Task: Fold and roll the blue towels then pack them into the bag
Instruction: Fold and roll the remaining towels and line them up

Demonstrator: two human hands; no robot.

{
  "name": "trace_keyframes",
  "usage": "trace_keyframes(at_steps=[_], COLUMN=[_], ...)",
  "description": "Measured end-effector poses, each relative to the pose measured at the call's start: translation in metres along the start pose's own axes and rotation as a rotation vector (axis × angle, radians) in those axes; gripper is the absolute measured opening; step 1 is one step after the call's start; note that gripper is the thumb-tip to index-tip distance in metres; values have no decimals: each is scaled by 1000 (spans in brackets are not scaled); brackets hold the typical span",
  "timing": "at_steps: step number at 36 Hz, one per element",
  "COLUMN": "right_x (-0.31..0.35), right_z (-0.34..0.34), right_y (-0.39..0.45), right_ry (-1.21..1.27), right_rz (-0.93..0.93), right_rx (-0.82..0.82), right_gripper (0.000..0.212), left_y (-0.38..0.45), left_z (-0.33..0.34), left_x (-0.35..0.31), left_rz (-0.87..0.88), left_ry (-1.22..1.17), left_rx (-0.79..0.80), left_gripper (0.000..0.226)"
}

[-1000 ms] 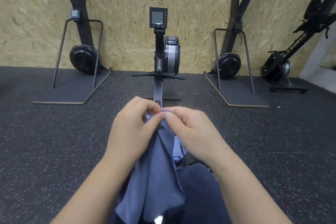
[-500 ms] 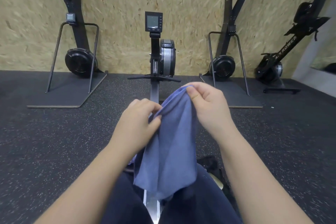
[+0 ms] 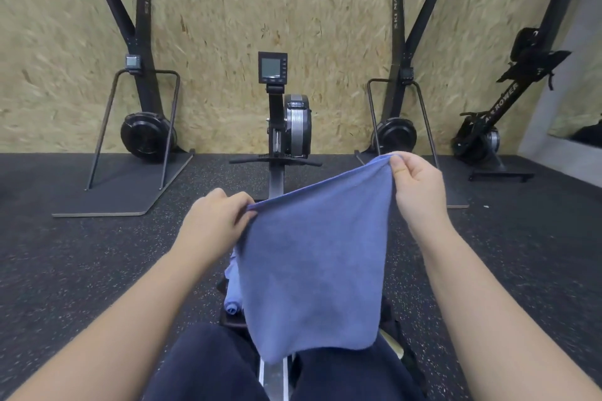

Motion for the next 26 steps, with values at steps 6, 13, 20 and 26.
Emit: trace_keyframes(at_steps=[6,13,20,26], right_x=[-31,-40,-44,-46], right_z=[-18,-31,-25,-9], right_y=[-6,-10,-12,-18], right_ry=[-169,-205,-141,-3], right_rz=[72,108,131,213], right_rx=[-70,-92,-52,-50], right_gripper=[25,21,15,26], left_y=[2,1,4,5], left_z=[-17,-21,-25,-26], left_x=[11,27,34,41], left_rz=[86,153,97,20], left_ry=[192,328,410,455], left_rx=[-153,-316,-376,-351], left_gripper=[19,37,21,24])
Point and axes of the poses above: each hand's wrist, its own y-axis towards the middle knuckle, its own z-axis out of the palm, x = y × z, the point moved 4 cm from there along y, towards the middle knuckle, and after that the axes turned 5 degrees about -z, right-handed, at the moved point
